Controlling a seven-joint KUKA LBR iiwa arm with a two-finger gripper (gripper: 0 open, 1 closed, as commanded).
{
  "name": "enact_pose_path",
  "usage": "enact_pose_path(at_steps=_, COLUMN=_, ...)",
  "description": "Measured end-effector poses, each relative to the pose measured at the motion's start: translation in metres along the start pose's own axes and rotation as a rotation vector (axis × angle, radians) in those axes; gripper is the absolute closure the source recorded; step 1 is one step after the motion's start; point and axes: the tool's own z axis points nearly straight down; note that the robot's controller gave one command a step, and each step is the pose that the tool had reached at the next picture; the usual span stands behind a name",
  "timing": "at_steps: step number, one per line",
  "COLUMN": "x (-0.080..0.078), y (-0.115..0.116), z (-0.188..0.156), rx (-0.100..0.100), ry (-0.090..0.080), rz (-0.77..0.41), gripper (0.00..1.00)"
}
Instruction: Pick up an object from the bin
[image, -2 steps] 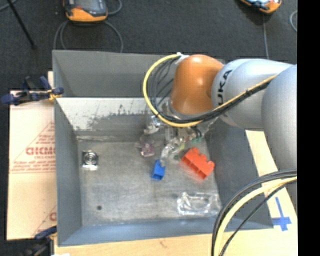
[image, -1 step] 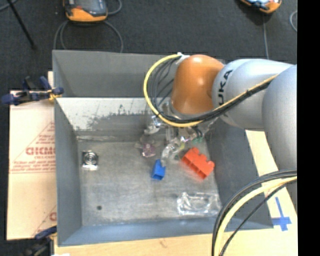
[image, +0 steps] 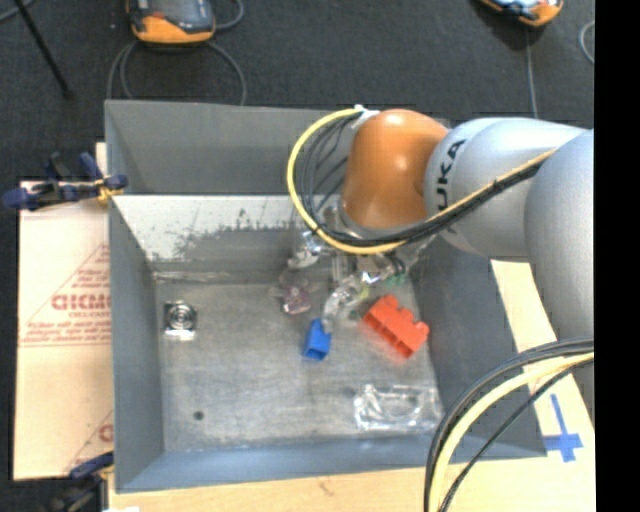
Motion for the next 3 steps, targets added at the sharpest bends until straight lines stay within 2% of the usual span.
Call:
enact_pose_path(at_steps=1, x=0.006, y=0.002, z=0.011, rx=-0.004, ry=0.01, rz=-0.215, gripper=0.0)
enact_pose_path(at_steps=2, x=0.005, y=0.002, z=0.01, rx=-0.005, ry=0.008, rz=-0.213, gripper=1.0)
enact_pose_path(at_steps=3, x=-0.005, y=0.007, z=-0.003, rx=-0.004, ry=0.012, rz=-0.221, gripper=1.0)
